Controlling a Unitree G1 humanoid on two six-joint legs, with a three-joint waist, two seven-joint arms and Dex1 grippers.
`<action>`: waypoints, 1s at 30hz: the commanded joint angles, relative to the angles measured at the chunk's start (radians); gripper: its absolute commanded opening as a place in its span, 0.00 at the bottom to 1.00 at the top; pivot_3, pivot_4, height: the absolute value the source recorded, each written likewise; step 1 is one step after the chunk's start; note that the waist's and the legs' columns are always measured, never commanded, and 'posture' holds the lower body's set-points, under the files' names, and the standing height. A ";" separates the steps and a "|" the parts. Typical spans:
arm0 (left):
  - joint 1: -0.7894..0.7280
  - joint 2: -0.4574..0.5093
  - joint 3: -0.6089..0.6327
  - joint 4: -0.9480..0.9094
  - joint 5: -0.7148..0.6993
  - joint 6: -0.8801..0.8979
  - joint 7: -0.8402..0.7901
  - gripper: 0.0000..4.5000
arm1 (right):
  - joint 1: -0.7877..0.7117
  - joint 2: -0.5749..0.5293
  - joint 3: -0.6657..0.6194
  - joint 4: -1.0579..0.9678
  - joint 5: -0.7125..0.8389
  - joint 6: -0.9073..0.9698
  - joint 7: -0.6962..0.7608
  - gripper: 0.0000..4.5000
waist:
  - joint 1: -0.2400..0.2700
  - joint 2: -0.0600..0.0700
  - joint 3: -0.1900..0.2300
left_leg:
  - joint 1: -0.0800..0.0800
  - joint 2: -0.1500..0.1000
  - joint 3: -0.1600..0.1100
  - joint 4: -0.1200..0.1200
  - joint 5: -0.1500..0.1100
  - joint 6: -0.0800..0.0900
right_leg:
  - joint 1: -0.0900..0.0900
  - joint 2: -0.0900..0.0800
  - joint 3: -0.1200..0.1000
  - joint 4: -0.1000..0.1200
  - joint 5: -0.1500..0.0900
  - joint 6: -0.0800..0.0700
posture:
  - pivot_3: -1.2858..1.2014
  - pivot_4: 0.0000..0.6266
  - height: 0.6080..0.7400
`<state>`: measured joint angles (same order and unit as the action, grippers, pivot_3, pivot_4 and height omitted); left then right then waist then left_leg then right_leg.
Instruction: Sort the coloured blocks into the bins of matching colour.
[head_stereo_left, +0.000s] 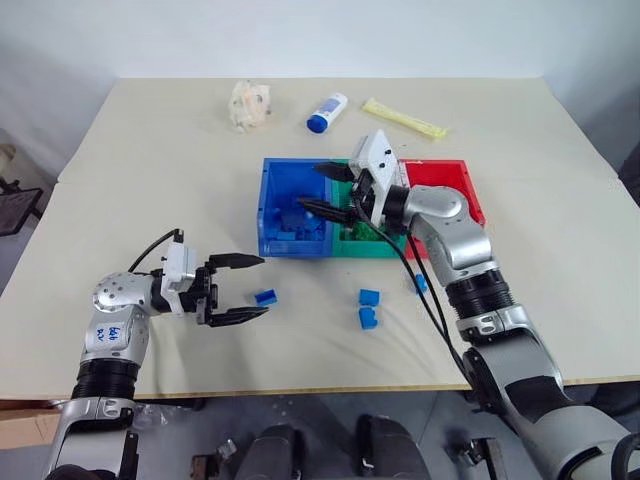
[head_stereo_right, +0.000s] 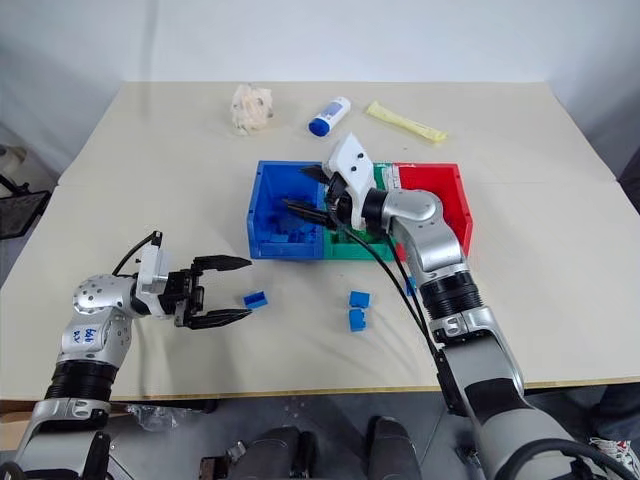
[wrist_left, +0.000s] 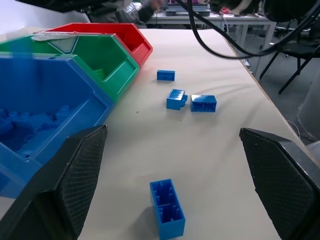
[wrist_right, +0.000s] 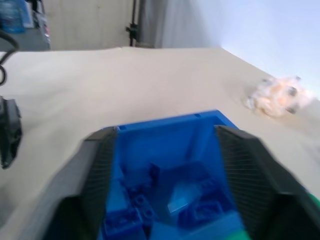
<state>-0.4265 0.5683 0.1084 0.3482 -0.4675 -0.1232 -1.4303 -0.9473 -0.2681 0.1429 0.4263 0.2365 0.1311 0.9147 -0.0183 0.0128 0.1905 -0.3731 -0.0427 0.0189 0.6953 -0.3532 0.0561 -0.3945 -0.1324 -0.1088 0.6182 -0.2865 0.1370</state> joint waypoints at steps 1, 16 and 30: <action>-0.024 0.001 0.010 0.001 -0.002 -0.022 0.001 1.00 | 0.017 -0.031 -0.037 -0.057 0.023 -0.022 0.038 0.99 | -0.004 0.000 0.000 | 0.000 0.000 -0.001 0.000 0.000 0.000 | 0.000 0.000 0.000 0.000 0.000 0.000 | 0.52 0.24 1.00; -0.108 -0.012 -0.012 0.131 0.025 -0.072 -0.035 1.00 | 0.474 -0.482 -0.155 -0.508 0.162 0.179 0.308 0.99 | 0.006 0.000 0.000 | -0.002 0.000 -0.001 0.002 0.000 0.000 | 0.003 0.000 0.000 -0.006 0.000 0.000 | 0.52 0.24 1.00; -0.117 -0.017 -0.010 0.140 0.023 -0.072 -0.048 1.00 | 0.994 -0.745 -0.587 -0.663 0.225 0.266 0.326 0.99 | 0.044 0.000 0.000 | -0.003 0.002 0.005 0.003 0.000 0.000 | 0.003 0.000 0.002 -0.011 0.000 0.000 | 0.52 0.24 1.00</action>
<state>-0.5384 0.5467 0.0894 0.4940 -0.4401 -0.1872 -1.4711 0.0364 -0.9939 -0.3865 -0.2036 0.4414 0.3949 1.2335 0.0260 0.0124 0.1907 -0.3757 -0.0410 0.0239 0.6984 -0.3530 0.0565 -0.3909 -0.1327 -0.1070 0.6069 -0.2864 0.1372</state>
